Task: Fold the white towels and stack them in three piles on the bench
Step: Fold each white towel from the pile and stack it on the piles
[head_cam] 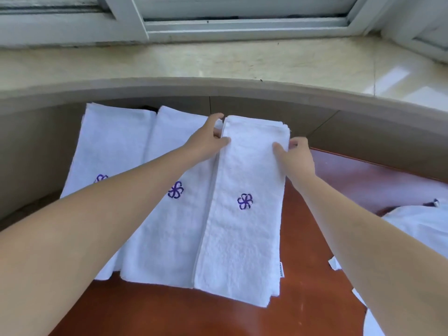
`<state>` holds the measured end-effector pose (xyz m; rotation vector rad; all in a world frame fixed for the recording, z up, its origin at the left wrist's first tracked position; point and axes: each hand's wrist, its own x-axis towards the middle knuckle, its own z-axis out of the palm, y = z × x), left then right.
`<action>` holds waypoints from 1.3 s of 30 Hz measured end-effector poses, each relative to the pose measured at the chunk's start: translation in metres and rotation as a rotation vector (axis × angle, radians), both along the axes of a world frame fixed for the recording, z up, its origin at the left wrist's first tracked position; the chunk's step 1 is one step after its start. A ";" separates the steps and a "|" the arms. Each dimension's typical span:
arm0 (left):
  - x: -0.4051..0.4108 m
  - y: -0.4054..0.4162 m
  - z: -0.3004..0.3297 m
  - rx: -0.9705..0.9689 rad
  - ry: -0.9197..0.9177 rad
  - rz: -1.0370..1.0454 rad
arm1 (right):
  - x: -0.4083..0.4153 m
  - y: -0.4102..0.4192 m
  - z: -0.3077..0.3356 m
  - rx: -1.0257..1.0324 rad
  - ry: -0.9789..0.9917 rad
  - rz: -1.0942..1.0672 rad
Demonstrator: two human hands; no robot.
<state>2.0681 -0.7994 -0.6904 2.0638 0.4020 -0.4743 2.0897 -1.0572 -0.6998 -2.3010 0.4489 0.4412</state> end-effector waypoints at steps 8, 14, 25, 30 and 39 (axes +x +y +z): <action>-0.077 -0.018 0.015 -0.040 0.110 0.020 | -0.083 -0.019 0.018 0.271 0.191 0.005; -0.160 -0.032 0.024 -0.083 0.256 0.093 | -0.154 -0.037 0.028 0.377 0.394 0.050; -0.265 -0.036 0.030 -0.401 0.602 0.101 | -0.248 -0.045 0.041 0.550 0.858 0.140; -0.277 -0.045 0.038 -0.382 0.574 0.184 | -0.263 -0.043 0.050 0.479 0.701 0.041; -0.292 -0.058 0.031 -0.228 0.604 0.151 | -0.286 -0.061 0.046 0.304 0.567 0.090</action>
